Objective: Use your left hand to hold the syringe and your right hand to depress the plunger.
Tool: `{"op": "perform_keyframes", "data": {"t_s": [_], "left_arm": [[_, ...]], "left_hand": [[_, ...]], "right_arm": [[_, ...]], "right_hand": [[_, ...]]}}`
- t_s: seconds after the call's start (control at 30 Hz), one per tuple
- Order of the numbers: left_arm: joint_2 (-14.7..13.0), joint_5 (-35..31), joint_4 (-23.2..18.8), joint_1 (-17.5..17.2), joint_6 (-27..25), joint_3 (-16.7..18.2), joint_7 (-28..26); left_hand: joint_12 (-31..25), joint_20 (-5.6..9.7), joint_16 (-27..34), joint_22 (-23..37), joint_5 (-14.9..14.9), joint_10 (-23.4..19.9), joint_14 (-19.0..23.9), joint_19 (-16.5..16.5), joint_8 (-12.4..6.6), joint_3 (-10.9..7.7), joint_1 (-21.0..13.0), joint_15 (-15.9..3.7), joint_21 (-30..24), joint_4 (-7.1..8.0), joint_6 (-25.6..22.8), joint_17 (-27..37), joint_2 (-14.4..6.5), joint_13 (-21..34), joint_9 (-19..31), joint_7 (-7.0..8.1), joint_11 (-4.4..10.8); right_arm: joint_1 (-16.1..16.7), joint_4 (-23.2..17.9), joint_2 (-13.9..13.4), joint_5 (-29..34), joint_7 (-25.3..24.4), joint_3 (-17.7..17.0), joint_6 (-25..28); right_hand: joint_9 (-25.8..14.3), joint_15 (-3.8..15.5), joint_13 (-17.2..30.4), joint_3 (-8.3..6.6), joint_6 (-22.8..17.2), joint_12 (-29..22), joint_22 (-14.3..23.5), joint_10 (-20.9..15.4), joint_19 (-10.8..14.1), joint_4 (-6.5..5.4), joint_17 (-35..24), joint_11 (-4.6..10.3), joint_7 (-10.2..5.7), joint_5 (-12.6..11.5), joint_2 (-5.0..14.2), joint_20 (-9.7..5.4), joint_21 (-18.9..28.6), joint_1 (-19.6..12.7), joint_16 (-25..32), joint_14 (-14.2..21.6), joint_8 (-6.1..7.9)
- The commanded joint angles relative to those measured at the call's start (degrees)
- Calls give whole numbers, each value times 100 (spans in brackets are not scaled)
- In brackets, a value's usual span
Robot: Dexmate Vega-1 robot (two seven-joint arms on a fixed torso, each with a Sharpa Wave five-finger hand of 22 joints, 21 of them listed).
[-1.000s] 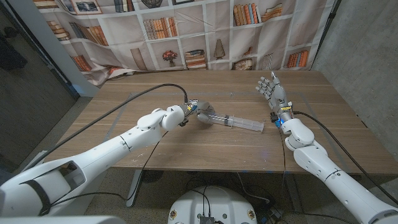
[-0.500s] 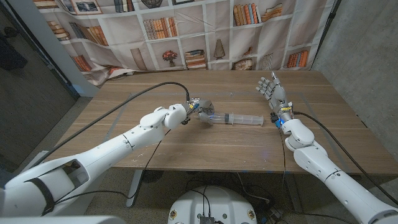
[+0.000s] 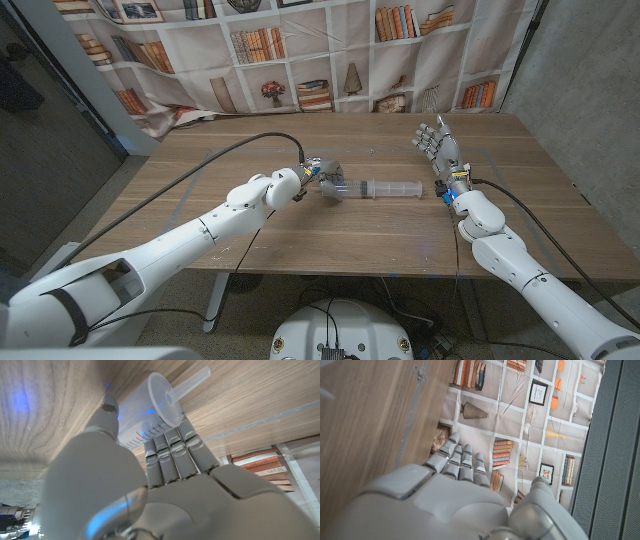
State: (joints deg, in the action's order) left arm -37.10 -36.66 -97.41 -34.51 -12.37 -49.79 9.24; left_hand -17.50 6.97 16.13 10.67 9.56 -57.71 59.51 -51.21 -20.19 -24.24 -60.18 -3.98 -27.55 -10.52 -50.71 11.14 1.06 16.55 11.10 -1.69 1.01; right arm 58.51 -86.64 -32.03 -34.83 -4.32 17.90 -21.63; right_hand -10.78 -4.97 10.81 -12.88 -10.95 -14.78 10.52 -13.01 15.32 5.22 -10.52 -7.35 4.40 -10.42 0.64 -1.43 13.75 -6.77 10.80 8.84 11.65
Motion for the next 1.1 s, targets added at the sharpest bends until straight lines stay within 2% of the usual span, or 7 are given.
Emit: {"op": "perform_keyframes", "data": {"t_s": [0.03, 0.3, 0.33, 0.4, 0.5, 0.8, 1.1], "left_arm": [[4, 482, -11, -17, 72, 187, 15], [-31, 555, -72, -39, 106, 214, -121], [-33, 598, -75, -52, 120, 234, -136], [-48, 731, -54, -79, 201, 294, -184], [-70, 813, -82, -136, 200, 356, -279], [-86, 965, -88, -280, 209, 485, -621], [-2, 1103, 83, -402, 408, 591, -1167]], "left_hand": [[-14, 12, 13, 6, 54, -753, 928, -29, -54, -335, -558, -779, -31, 213, -1017, 30, -541, 36, 19, 135, 741], [-19, 10, 11, 8, 56, -766, 955, -10, -42, -341, -568, -770, -40, 234, -1019, 52, -555, 101, 24, 111, 704], [-17, 11, 10, 8, 56, -763, 955, -8, -41, -341, -569, -771, -40, 234, -1018, 53, -555, 105, 24, 108, 702], [-13, 8, 7, 8, 57, -752, 955, 0, -37, -343, -573, -773, -40, 235, -1015, 56, -555, 119, 25, 97, 697], [-11, 8, 5, 8, 57, -748, 960, 9, -31, -344, -577, -771, -42, 239, -1008, 62, -556, 141, 27, 97, 689], [-19, 4, 8, 8, 60, -768, 990, 4, -19, -353, -603, -775, -59, 243, -1009, 84, -563, 210, 31, 75, 679], [-8, -5, 2, 7, 58, -743, 992, 12, -8, -350, -614, -754, -73, 253, -1015, 104, -555, 283, 36, 58, 671]], "right_arm": [[149, -101, -50, 26, -189, -90, 43], [191, -152, -140, 84, -244, -133, 94], [192, -157, -150, 66, -236, -141, 112], [195, -140, -135, 109, -281, -150, 71], [214, -153, -128, 158, -342, -173, 22], [202, -160, -123, 249, -388, -212, -86], [162, -150, -102, 303, -445, -214, -70]], "right_hand": [[-20, 9, 9, 18, -43, 49, 20, -10, -45, -14, -17, 35, -30, -39, 43, -3, -33, -10, -19, -33, -3], [-20, 19, 10, 28, -54, 113, 22, 105, -267, -10, -17, -5, -42, -38, 46, -48, -137, -9, -80, -255, -6], [-19, 18, 10, 30, -40, 133, 23, 147, -284, -10, -17, -5, -19, -38, 46, -57, -145, -7, -83, -287, -13], [-16, 41, 7, 31, -14, 173, 21, 227, -292, 1, -13, -51, 128, -40, 47, -115, -154, -21, -84, -352, -27], [-14, 38, 3, 30, 12, 195, 17, 266, -320, 15, -7, -56, 196, -43, 47, -178, -170, -43, -97, -431, -40], [-9, 23, -4, 27, 103, 249, 11, 377, -477, 51, 4, -84, 200, -48, 43, -203, -235, -97, -105, -575, -71], [-8, 27, -6, 33, 117, 254, 10, 384, -504, 58, 4, -79, 195, -48, 38, -206, -241, -104, -88, -590, -72]]}}
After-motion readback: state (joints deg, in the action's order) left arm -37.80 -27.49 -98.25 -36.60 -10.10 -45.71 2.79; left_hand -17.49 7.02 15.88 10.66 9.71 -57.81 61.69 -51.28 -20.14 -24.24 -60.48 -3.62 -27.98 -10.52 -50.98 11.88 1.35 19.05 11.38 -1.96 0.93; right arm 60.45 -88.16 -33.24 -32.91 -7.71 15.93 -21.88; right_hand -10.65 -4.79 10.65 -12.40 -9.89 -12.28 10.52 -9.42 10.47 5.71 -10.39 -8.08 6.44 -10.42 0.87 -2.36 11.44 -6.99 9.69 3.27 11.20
